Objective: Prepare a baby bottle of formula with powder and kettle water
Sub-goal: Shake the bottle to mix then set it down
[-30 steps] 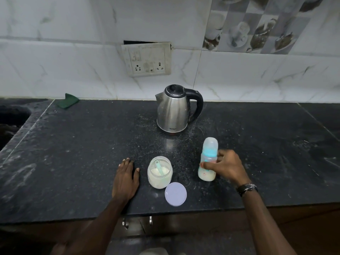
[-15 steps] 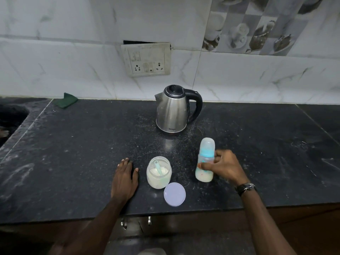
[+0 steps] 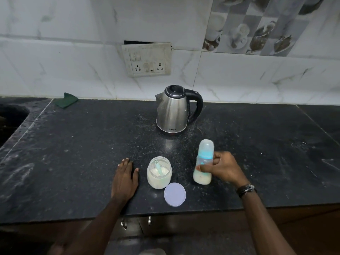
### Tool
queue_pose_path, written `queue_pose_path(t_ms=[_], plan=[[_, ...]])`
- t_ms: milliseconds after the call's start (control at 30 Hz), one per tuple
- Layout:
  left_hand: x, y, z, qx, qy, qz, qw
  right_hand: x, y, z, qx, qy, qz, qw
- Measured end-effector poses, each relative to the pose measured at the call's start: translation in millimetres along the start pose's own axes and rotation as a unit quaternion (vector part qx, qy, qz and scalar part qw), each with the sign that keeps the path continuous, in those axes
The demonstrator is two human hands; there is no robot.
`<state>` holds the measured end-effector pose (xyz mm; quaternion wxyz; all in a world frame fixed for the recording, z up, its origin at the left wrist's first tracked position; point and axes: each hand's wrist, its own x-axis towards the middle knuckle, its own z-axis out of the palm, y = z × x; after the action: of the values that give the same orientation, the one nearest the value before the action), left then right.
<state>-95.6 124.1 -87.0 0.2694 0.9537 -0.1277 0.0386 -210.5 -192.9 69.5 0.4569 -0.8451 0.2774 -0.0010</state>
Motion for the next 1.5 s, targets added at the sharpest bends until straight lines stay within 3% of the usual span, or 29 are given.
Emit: queue_pose_path(t_ms=[100, 233, 333, 433, 500, 600, 733, 833, 1000, 1100, 1233, 1333, 1500], plan=[[-0.3, 1.8, 0.9, 0.000, -0.007, -0.004, 1.000, 2.6, -1.6, 3.7, 0.083, 0.063, 0.005, 0.995], [1.8, -1.8, 1.1, -0.001, -0.001, 0.001, 1.000, 3.6, 2.9, -4.5, -0.053, 0.021, 0.029, 0.998], [0.5, -0.8, 2.1, -0.001, -0.004, -0.001, 1.000, 2.8, 5.5, -9.2, -0.070, 0.082, 0.003, 0.994], [-0.2, -1.4, 1.6, -0.001, -0.004, -0.002, 1.000, 1.3, 0.4, -11.3, 0.041, 0.014, -0.025, 0.999], [-0.1, 0.3, 0.2, -0.001, -0.004, -0.001, 1.000, 5.1, 3.7, -14.7, 0.032, -0.008, -0.021, 0.999], [-1.1, 1.5, -0.1, 0.000, -0.008, -0.005, 1.000, 9.3, 6.6, -16.2, 0.005, 0.037, -0.045, 0.998], [-0.2, 1.9, -0.8, -0.002, -0.008, -0.006, 1.000, 8.4, 5.5, -13.8, 0.024, -0.043, -0.035, 0.998], [-1.1, 2.9, -1.9, -0.002, -0.007, -0.004, 1.000, 9.2, 7.2, -13.4, -0.008, -0.004, -0.055, 0.998], [-1.1, 3.7, -2.5, -0.003, -0.006, -0.003, 1.000, 10.0, 7.8, -13.7, 0.015, -0.031, -0.058, 0.998], [-1.7, 3.1, -2.7, 0.000, -0.005, -0.002, 1.000, 9.2, 5.8, -14.2, 0.012, 0.008, -0.072, 0.997], [-1.7, 3.4, -3.0, -0.003, -0.003, -0.002, 1.000, 10.5, 8.8, -13.7, 0.018, -0.026, -0.053, 0.998], [-2.1, 3.0, -2.4, -0.003, 0.002, 0.002, 1.000, 12.4, 8.7, -15.0, 0.005, 0.017, -0.064, 0.998], [-2.2, 4.0, -3.3, -0.002, 0.004, 0.002, 1.000, 13.3, 7.5, -11.2, 0.003, -0.043, -0.045, 0.998]])
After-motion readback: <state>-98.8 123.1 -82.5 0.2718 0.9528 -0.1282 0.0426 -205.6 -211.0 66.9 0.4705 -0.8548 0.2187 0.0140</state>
